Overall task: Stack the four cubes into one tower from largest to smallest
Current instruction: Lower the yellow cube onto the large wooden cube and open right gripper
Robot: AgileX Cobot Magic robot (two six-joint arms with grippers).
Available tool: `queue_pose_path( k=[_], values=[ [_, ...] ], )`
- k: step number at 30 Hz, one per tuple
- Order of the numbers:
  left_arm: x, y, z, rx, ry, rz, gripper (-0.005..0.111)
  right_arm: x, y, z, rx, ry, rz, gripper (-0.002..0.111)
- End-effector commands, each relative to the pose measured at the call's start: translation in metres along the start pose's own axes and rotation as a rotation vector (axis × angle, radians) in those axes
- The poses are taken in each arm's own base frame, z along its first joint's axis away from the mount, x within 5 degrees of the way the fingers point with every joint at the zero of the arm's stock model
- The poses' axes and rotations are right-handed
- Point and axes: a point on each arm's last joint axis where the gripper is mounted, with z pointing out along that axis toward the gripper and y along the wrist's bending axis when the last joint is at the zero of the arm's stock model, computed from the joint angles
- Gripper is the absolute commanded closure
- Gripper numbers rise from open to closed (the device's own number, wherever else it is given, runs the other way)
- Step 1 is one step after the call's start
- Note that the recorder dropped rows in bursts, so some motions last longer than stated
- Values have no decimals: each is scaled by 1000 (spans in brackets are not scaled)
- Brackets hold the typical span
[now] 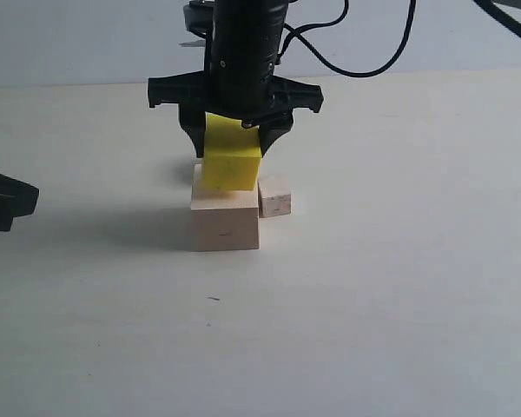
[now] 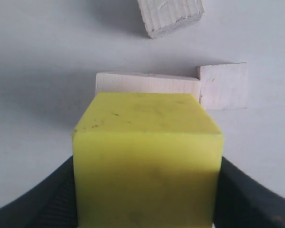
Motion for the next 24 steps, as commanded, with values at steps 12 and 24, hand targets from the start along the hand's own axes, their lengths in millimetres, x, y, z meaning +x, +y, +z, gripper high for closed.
queue_pose_path(
  k=[12,24],
  values=[
    [-1,0,1,0,-14,-15,107,-1,2,-5,-17,-11,7,108],
    [-1,0,1,0,-14,-15,107,-1,2,10,-5,16,10,108]
  ],
)
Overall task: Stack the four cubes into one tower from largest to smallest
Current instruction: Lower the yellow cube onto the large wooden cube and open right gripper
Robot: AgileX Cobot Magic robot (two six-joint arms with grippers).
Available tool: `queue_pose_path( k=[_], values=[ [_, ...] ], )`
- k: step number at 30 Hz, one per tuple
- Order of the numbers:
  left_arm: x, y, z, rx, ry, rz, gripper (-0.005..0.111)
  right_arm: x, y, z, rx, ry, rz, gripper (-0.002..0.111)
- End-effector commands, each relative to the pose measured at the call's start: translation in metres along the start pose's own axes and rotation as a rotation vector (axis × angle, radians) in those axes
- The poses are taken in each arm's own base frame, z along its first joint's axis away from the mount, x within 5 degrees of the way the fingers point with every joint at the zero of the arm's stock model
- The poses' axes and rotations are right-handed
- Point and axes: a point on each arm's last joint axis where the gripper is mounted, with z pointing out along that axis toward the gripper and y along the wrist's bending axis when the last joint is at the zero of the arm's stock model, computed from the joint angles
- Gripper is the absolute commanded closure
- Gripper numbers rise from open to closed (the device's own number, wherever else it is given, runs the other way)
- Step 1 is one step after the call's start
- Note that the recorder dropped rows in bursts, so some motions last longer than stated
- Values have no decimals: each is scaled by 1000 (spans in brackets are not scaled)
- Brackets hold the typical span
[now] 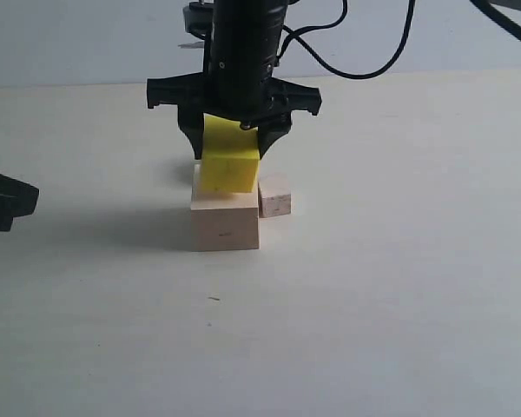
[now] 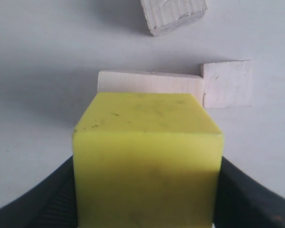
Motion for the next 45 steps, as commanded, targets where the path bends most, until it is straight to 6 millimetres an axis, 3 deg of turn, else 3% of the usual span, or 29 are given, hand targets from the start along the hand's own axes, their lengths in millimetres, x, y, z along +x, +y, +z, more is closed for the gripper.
queue_pose_path(
  k=[1,18,33,45],
  values=[
    [-1,0,1,0,-14,-15,107,-2,1,8,2,8,2,108],
    [-1,0,1,-1,-15,-15,107,-3,0,10,13,6,-1,107],
    [-1,0,1,-1,-15,-15,107,-3,0,10,14,5,-12,52],
    [-1,0,1,-1,-15,-15,107,-2,1,10,9,8,-8,35]
  ],
)
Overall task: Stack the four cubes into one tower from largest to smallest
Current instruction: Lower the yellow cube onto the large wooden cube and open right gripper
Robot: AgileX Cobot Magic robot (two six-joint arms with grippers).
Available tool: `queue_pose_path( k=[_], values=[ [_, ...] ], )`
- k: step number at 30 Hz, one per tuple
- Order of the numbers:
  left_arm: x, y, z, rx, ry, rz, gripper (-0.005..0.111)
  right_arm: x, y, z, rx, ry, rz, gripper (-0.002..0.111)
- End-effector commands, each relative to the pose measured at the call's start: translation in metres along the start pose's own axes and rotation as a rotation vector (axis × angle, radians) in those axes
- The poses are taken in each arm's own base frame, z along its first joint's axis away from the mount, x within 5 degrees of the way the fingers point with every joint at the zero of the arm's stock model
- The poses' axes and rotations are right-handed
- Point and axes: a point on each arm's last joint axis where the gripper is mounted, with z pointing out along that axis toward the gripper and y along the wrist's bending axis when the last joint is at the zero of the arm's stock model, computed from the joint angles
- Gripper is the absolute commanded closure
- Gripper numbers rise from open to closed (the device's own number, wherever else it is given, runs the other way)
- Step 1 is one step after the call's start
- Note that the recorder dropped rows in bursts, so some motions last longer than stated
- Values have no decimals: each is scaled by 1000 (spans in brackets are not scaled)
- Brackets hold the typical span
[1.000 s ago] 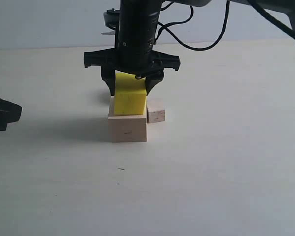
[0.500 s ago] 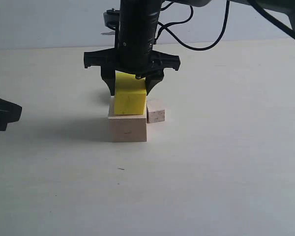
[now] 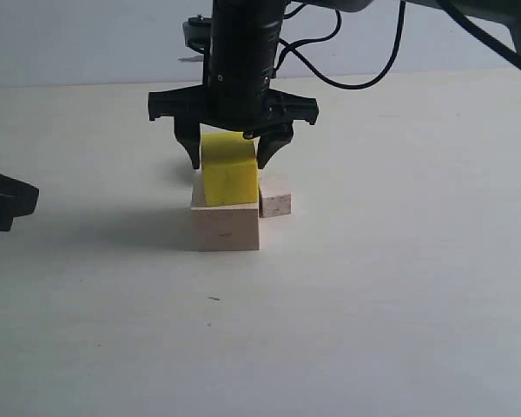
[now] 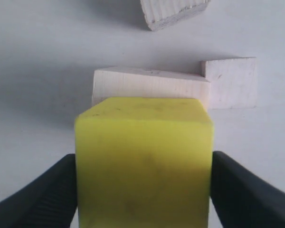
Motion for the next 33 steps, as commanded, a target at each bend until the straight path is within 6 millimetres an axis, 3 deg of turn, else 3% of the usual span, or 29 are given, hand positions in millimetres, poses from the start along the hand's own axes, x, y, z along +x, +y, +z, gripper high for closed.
queue_pose_path(
  k=[1,33],
  values=[
    [-1,0,1,-1,-15,-15,107,-1,0,-2,2,-9,-5,35],
    [-1,0,1,-1,-15,-15,107,1,4,-2,-36,17,45,35]
  ],
)
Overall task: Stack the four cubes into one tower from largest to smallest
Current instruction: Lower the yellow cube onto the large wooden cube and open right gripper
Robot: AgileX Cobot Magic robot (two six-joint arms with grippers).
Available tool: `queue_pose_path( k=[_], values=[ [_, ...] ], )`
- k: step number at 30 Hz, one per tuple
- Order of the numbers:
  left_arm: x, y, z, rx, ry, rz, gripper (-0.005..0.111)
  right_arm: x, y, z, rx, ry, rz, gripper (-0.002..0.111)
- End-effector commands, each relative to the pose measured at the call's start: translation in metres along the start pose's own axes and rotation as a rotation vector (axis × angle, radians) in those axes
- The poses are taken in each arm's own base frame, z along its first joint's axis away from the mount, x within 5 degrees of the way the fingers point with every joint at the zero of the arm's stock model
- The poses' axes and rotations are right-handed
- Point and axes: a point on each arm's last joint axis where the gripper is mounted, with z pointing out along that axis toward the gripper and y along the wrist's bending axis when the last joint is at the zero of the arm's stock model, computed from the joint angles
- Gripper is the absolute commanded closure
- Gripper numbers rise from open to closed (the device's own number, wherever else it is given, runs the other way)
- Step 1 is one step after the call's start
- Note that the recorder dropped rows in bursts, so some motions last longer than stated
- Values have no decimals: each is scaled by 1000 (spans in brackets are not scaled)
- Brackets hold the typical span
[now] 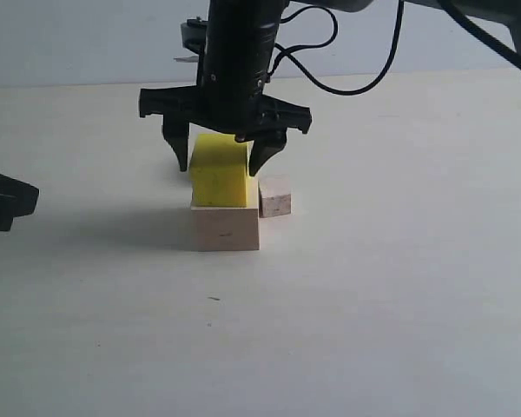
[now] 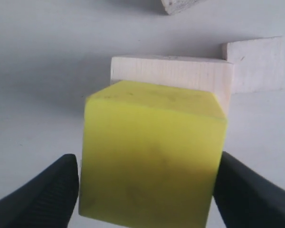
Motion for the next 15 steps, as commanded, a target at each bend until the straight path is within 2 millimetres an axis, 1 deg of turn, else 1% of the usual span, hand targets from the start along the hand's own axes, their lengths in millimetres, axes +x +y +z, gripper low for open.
queue_pose_path(
  k=[1,7,13,15],
  values=[
    [-1,0,1,-1,-15,-15,107,-3,-2,-2,26,-27,-13,35],
    [-1,0,1,-1,-15,-15,107,-4,-3,-2,39,-35,-49,35],
    [-1,0,1,-1,-15,-15,107,-3,-2,-2,29,-28,-48,35],
    [-1,0,1,-1,-15,-15,107,-3,-2,-6,22,-34,-48,35]
  ],
)
